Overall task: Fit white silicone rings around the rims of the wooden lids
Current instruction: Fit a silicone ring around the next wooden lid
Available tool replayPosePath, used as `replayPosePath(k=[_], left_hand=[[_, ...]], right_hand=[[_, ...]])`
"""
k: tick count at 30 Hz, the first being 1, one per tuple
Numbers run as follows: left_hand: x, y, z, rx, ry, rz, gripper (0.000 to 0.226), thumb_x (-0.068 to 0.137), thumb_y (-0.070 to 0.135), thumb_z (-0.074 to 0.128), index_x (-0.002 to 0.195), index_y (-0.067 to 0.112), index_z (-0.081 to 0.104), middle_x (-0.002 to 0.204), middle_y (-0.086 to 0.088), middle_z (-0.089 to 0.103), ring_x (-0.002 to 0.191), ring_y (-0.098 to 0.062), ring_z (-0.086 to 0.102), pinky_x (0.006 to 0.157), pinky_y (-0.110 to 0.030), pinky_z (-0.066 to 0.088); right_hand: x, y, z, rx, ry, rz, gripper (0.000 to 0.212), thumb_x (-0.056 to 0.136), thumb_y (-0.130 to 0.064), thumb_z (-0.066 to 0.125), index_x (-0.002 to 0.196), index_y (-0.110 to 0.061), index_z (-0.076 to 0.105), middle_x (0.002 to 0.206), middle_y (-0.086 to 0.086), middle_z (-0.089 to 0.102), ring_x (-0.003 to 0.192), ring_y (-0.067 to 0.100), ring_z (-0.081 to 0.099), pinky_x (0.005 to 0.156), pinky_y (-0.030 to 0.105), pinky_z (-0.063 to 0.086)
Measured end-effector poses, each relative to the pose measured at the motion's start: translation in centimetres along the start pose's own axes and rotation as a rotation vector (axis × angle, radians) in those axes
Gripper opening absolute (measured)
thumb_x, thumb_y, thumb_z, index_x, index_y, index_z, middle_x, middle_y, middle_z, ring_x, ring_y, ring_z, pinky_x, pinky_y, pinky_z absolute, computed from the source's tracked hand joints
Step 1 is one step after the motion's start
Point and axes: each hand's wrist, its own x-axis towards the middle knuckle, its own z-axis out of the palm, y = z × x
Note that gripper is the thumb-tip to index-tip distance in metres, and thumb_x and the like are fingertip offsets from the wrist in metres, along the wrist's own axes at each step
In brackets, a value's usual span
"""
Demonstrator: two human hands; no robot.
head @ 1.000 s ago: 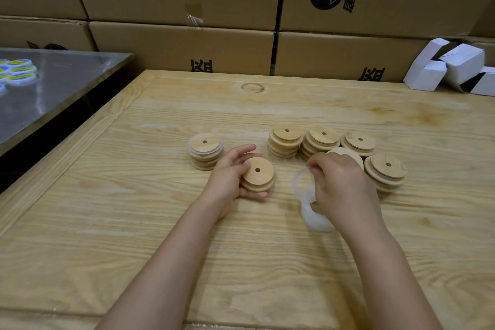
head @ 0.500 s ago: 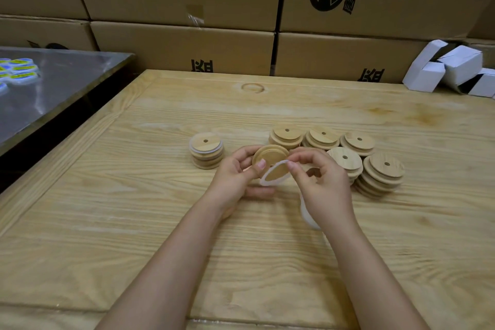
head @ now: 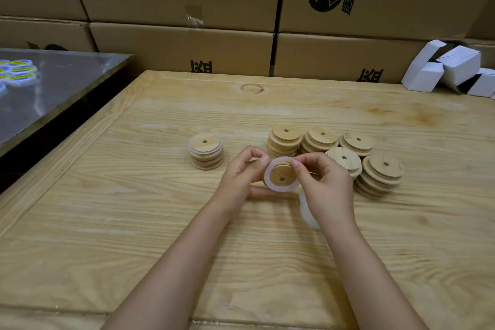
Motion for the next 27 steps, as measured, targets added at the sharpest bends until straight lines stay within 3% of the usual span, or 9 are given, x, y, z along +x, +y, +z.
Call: replayPosePath(k=[4, 7, 15, 21, 27], left_hand=[[0.09, -0.24, 0.03, 0.095, 0.051, 0.048, 0.008, 0.089, 0.008, 0.058, 0.083, 0.008, 0.053, 0.072, 0.006, 0.066, 0.076, -0.01, 0.067, 0.06, -0.032, 0.058], [0.24, -0.34, 0.01, 0.081, 0.074, 0.028, 0.009, 0.091, 0.004, 0.054, 0.083, 0.007, 0.052, 0.068, 0.003, 0.066, 0.074, -0.011, 0.067, 0.059, -0.034, 0.059], [0.34, -0.51, 0.61, 0.115, 0.175, -0.01, 0.015, 0.093, 0.003, 0.051, 0.08, 0.007, 0.047, 0.073, -0.008, 0.064, 0.067, -0.01, 0.068, 0.053, -0.029, 0.056], [0.35, -0.56, 0.47, 0.122, 0.203, 0.013, 0.016, 0.089, -0.003, 0.055, 0.076, 0.004, 0.049, 0.066, 0.001, 0.065, 0.067, -0.01, 0.068, 0.051, -0.031, 0.056], [0.33, -0.48, 0.58, 0.138, 0.231, 0.018, 0.016, 0.089, -0.001, 0.056, 0.075, 0.005, 0.05, 0.073, -0.007, 0.064, 0.068, -0.012, 0.068, 0.051, -0.032, 0.057]], right_hand=[[0.04, 0.03, -0.15, 0.003, -0.003, 0.012, 0.003, 0.085, -0.015, 0.067, 0.084, -0.017, 0.069, 0.077, -0.009, 0.069, 0.073, 0.002, 0.064, 0.069, 0.018, 0.052], [0.12, 0.08, -0.21, -0.004, -0.012, 0.019, 0.005, 0.085, -0.015, 0.067, 0.083, -0.018, 0.07, 0.078, -0.009, 0.07, 0.074, 0.001, 0.064, 0.069, 0.016, 0.052], [0.36, 0.59, -0.04, 0.016, 0.009, 0.054, 0.009, 0.084, -0.013, 0.067, 0.08, -0.02, 0.071, 0.076, -0.011, 0.07, 0.073, -0.004, 0.063, 0.065, 0.006, 0.046], [0.43, 0.68, 0.02, 0.036, 0.019, 0.072, 0.012, 0.084, -0.013, 0.067, 0.077, -0.021, 0.07, 0.075, -0.011, 0.07, 0.072, -0.003, 0.064, 0.063, 0.006, 0.045], [0.33, 0.57, 0.12, 0.045, 0.034, 0.052, 0.013, 0.084, -0.013, 0.066, 0.076, -0.022, 0.068, 0.073, -0.012, 0.069, 0.071, -0.001, 0.064, 0.064, 0.008, 0.046]])
